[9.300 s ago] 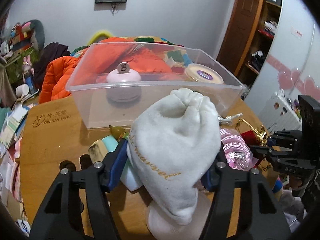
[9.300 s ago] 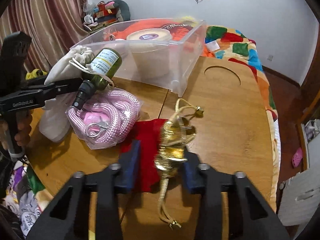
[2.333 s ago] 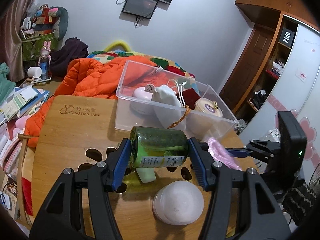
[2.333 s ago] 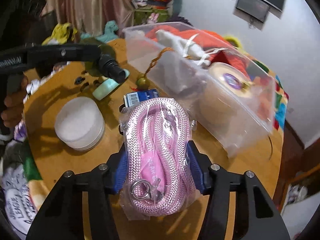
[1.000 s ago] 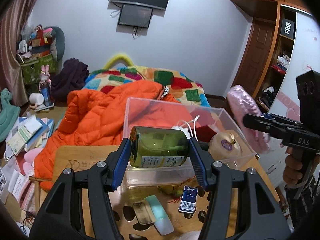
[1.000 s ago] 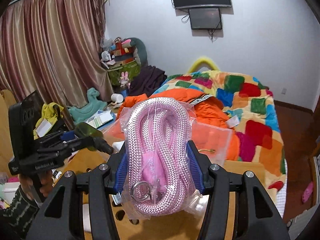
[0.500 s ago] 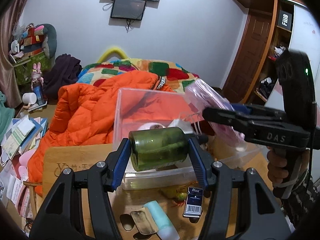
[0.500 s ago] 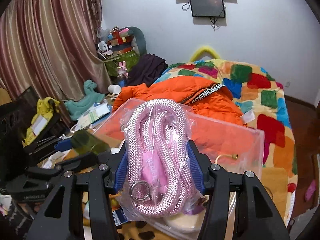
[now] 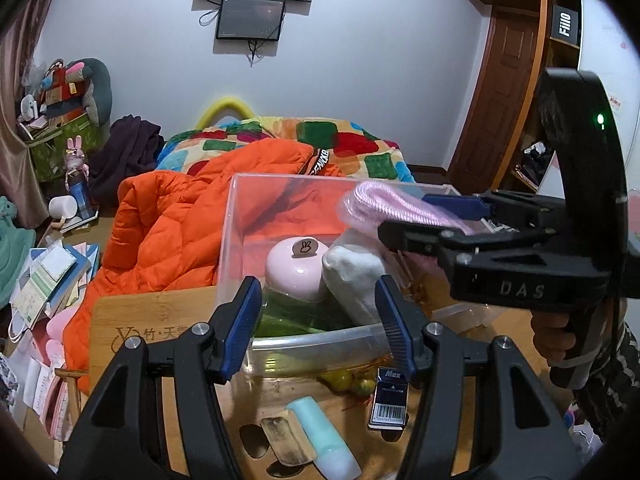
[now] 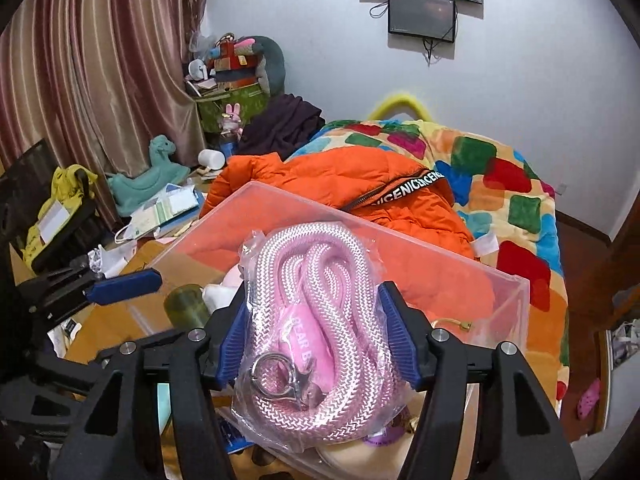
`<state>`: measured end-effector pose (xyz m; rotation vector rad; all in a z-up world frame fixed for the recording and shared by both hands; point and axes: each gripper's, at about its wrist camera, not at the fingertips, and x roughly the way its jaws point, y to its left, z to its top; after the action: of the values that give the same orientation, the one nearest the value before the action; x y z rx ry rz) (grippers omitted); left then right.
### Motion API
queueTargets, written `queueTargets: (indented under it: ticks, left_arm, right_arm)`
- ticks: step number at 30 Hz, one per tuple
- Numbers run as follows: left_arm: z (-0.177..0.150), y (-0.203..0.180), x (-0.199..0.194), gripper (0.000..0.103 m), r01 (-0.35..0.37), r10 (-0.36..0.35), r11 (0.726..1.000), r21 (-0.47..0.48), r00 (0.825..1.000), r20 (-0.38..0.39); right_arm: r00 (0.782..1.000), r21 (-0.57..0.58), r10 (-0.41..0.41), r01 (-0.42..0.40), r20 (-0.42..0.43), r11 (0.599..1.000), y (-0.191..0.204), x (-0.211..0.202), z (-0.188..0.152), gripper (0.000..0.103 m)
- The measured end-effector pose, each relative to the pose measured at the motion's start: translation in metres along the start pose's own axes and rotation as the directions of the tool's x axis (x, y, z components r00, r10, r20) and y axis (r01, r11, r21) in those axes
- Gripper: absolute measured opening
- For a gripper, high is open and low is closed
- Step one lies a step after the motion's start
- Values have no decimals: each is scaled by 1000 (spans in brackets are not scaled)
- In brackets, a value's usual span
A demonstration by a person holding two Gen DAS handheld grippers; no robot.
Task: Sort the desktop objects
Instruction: 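Lift and carry the green bottle and pink rope bag over the clear box, then release the green bottle and pink rope bag into the box, then withdraw both tools and move the right tool toward the white round case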
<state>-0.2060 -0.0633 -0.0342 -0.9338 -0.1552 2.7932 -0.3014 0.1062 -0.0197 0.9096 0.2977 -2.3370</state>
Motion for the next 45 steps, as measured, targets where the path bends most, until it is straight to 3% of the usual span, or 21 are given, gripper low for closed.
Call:
queueTargets:
  ticks: [3,12,18,30,39,45]
  left_arm:
    - [1,1,-7,61,-4,4,1000,-3,1000,13]
    - [-2,2,-39,70,-39,39,999,0,998,54]
    - [-12,9,-60,75,-62,63,998,-16,996,69]
    - [-52,28,-74,76,-94,95,994,-53,995,10]
    - [-89,43,-73,76,-99,93,989,-107,994,-55]
    - [-101,45,-65,76,-99,89,988,-120,992,-87]
  right_arm:
    - [1000,-20,-28,28,11,999,4,-8,-2,58]
    - [989,-34,-89,94,120,995,17,-58,-3,81]
    - [984,-42,-82,90,159,995,33,-87,-20,82]
    - [996,-45,-38,42,77,998,68,-84,-90,82]
    - [999,-39,47,-46,12,998,99,-69,-130,82]
    - [989,-2,128,-129,-70,992,114,-47,-147,83]
